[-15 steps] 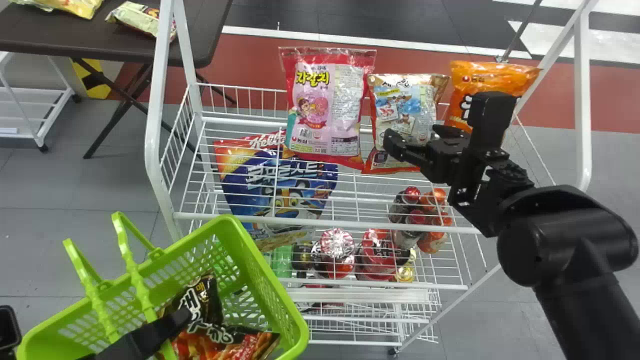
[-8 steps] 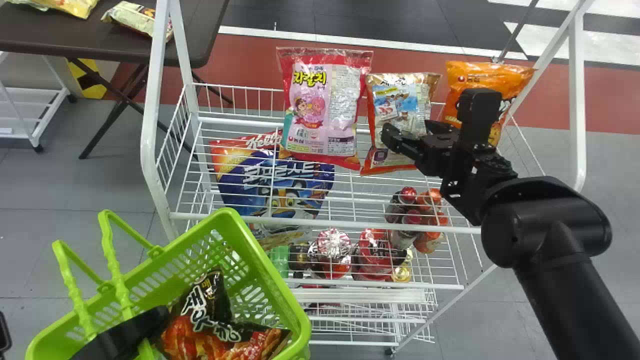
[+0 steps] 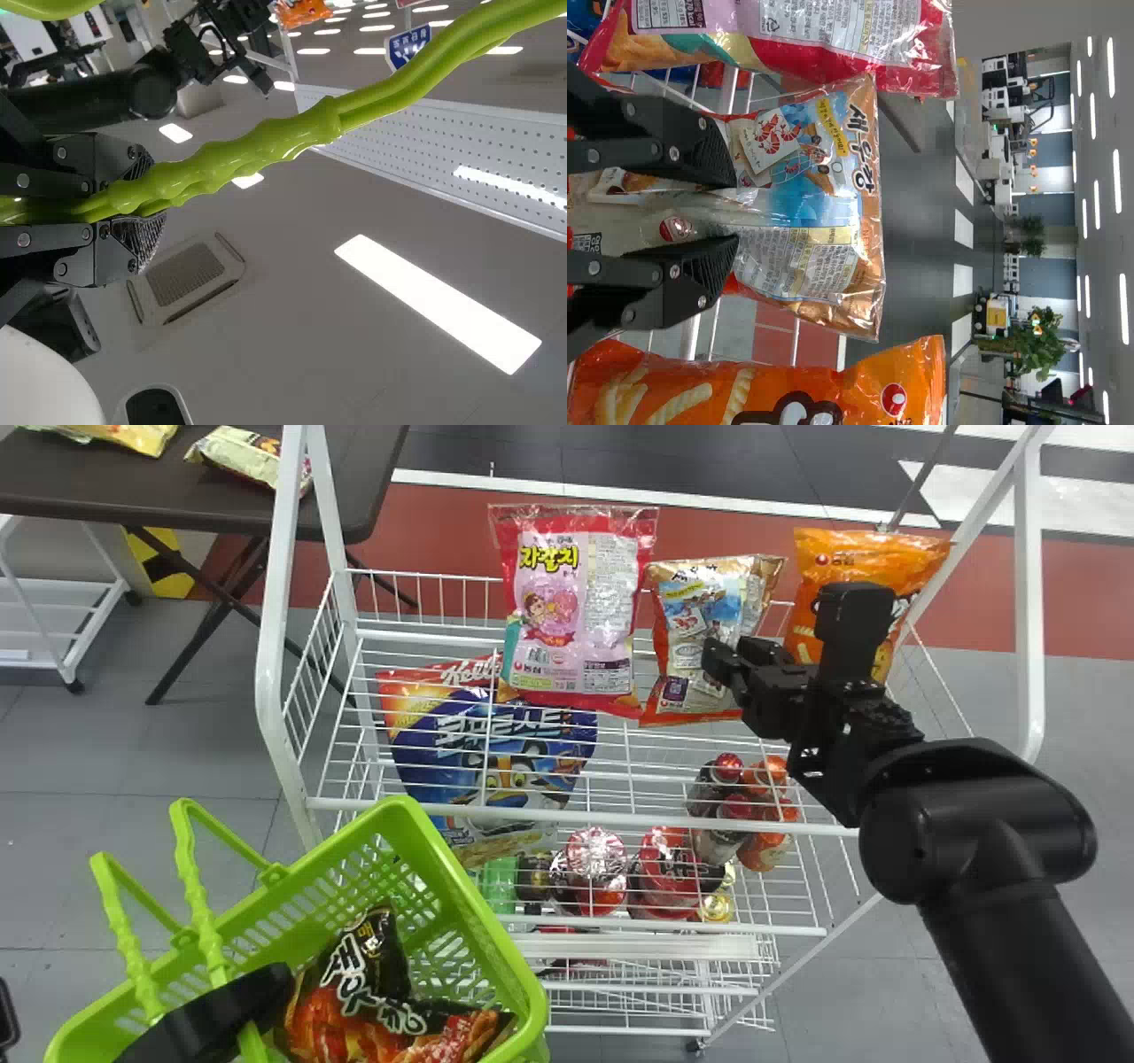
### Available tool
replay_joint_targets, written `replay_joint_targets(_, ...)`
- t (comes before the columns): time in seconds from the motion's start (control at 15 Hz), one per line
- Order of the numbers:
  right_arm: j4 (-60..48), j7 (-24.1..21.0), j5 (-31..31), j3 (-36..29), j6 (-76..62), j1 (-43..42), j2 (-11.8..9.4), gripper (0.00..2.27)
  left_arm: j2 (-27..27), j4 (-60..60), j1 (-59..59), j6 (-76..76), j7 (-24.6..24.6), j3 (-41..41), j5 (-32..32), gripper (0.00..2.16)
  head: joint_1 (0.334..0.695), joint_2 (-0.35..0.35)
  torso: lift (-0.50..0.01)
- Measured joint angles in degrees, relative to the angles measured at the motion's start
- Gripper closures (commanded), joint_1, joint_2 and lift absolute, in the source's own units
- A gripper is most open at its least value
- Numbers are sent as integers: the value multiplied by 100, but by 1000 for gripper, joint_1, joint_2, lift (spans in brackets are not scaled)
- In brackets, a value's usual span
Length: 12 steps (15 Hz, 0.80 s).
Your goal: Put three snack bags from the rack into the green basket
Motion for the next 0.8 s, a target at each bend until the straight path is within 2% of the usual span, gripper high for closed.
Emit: replay_joint_targets(0.8,-1796,-110,-307,-523,1466,699,-58,2253,0,143,-163,-106,48,-65,-672,2145,695,-143,0)
